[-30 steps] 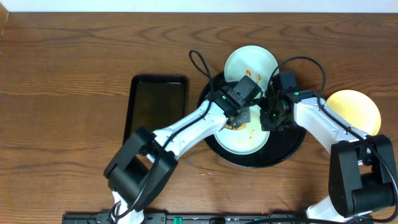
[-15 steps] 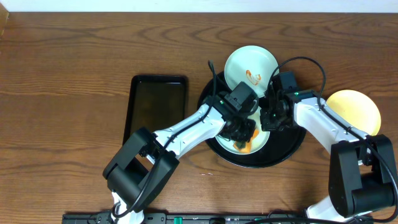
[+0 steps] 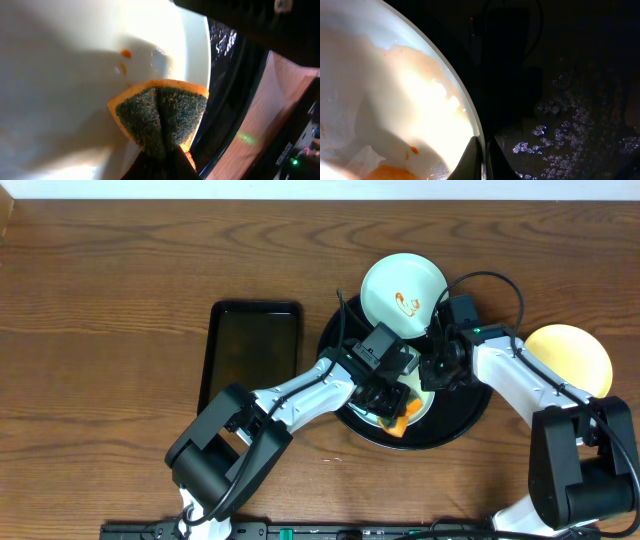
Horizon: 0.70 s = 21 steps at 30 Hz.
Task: Clean dirty plates on tray and stack at the side
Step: 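Scrub the front blue plate with the sponge in the left gripper, then carry the sponge with the left gripper to the small black tray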
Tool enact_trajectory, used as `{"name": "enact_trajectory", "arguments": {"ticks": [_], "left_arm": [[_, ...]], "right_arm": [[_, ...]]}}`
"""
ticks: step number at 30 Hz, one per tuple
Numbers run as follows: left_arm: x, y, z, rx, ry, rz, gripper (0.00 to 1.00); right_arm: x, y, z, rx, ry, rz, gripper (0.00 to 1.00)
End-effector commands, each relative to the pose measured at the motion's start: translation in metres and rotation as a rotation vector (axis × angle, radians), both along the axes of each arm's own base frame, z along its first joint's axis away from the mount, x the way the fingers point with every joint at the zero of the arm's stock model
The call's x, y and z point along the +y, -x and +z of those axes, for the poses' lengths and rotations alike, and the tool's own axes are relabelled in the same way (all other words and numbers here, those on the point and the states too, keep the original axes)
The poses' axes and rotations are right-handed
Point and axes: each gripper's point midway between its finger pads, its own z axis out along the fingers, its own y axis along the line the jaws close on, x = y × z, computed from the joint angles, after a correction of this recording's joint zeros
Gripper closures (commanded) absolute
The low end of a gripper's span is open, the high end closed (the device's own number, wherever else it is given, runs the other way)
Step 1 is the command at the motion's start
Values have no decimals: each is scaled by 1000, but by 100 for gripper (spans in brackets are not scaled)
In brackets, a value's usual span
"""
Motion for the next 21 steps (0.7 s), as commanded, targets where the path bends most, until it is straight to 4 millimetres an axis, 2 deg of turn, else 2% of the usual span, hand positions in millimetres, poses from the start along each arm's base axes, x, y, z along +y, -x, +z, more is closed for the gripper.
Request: {"name": "enact_trajectory", "arguments": {"ticks": [1, 11, 19, 21], "left_arm": [[4, -6, -4, 18, -30, 82, 92], [-5, -16, -6, 29, -5, 153, 92], [-5, -17, -34, 71, -36, 185, 93], [1, -22, -40, 54, -68, 207, 93]], "right_arm": [[-8, 2, -3, 13, 33, -15, 99], [-7, 3, -3, 17, 32, -16, 99], [-7, 4, -3, 20, 29, -16, 96], [-7, 4, -3, 21, 29, -16, 96]]}}
